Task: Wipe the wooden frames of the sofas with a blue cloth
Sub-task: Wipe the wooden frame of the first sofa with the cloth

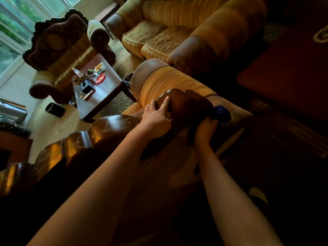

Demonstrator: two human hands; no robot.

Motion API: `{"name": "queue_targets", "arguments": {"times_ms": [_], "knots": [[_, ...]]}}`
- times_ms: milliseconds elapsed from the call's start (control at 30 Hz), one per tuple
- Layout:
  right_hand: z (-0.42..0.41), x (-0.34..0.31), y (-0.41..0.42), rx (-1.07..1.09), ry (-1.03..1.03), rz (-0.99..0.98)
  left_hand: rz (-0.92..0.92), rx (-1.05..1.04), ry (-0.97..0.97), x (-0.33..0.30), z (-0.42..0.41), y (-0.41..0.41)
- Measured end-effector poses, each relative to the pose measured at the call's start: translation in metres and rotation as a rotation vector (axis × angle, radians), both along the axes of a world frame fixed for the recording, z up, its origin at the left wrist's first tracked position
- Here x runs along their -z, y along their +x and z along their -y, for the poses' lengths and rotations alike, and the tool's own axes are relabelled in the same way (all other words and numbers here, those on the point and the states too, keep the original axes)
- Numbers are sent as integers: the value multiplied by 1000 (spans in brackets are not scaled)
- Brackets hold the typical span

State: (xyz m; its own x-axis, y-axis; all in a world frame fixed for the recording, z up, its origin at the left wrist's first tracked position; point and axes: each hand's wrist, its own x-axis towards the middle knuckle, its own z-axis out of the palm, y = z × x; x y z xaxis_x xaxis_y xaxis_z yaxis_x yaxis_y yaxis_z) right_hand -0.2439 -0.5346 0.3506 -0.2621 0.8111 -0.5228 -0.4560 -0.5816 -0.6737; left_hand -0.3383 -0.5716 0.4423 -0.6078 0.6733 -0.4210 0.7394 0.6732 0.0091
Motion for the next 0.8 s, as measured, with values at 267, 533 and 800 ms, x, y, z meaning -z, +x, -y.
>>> {"name": "queue_targets", "arguments": {"times_ms": [267, 533, 800], "knots": [[49, -14, -24, 59, 565, 317, 331, -116, 39, -36, -7, -7], [94, -7, -27, -225, 319, 459, 256, -74, 66, -45, 6, 6], [171, 5, -8, -697, 880, 713, 224, 42, 141, -52, 23, 2]]}}
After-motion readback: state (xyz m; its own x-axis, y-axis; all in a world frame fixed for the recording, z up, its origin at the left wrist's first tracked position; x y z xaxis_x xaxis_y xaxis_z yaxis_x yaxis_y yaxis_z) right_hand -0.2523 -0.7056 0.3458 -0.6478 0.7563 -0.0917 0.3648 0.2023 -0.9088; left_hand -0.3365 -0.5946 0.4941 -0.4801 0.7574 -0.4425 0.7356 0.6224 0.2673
